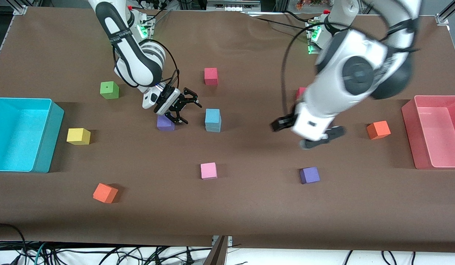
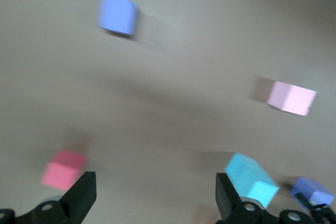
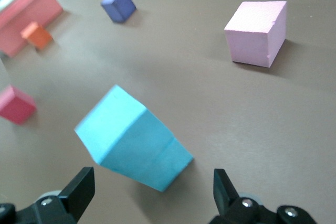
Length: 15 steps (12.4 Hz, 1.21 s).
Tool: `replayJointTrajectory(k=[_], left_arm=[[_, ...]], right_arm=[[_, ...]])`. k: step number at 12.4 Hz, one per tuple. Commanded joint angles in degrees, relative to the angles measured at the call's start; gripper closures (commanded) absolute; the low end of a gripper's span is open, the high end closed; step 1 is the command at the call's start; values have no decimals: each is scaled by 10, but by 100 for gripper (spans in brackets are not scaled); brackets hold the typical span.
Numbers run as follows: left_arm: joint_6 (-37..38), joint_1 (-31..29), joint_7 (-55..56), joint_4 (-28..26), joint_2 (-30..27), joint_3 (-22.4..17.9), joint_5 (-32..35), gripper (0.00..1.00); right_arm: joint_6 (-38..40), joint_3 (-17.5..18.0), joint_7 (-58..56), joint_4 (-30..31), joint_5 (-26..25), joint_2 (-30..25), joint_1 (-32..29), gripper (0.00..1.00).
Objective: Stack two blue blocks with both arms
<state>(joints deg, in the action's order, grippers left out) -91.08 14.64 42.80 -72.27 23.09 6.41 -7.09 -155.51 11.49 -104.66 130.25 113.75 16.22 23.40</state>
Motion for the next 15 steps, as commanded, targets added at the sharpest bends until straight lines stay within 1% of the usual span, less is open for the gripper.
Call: replayJointTrajectory(k=[1,2,3,4,5,6,7,8,10,11,12,13,15], left_arm=[[47,-82,-90,-51,-77,12,-5,0],[53,-99,-126,-74,-109,6,2,0],[68,-115,-171,-94,-141,-2,29,0],[85,-117,-212,-103,-160,-11,56,0],[84,-119,-231,-122,-184,-17,66,0],[75,-135,-239,-148,-205,-17,68,0],[55,-144,-256,-182,-229,-17,69,0],[37,-156,-280,-208,-248,-17,69,0],[35,-162,-293,-224,-262,-17,73,0],[34,-167,-311,-226,-263,-17,73,0],[34,-174,-322,-229,-265,-17,73,0],[33,-177,-336,-237,-274,-17,73,0],[35,-182,-378,-240,-276,-22,73,0]], right_arm=[[43,0,114,36,-22,-57,-24,0],[69,-6,160,39,-35,-65,-33,0],[113,-17,206,42,-38,-72,-39,0],[156,-36,255,44,-52,-76,-44,0],[201,-65,306,40,-90,-76,-44,0],[258,-102,368,32,-153,-76,-46,0],[311,-137,421,14,-235,-77,-56,0],[336,-165,461,-4,-308,-79,-61,0],[401,-220,535,-51,-445,-80,-61,0],[429,-242,582,-82,-526,-80,-61,0],[459,-255,635,-123,-601,-80,-61,0],[486,-258,693,-163,-670,-78,-63,0],[505,-256,801,-236,-836,-73,-65,0]])
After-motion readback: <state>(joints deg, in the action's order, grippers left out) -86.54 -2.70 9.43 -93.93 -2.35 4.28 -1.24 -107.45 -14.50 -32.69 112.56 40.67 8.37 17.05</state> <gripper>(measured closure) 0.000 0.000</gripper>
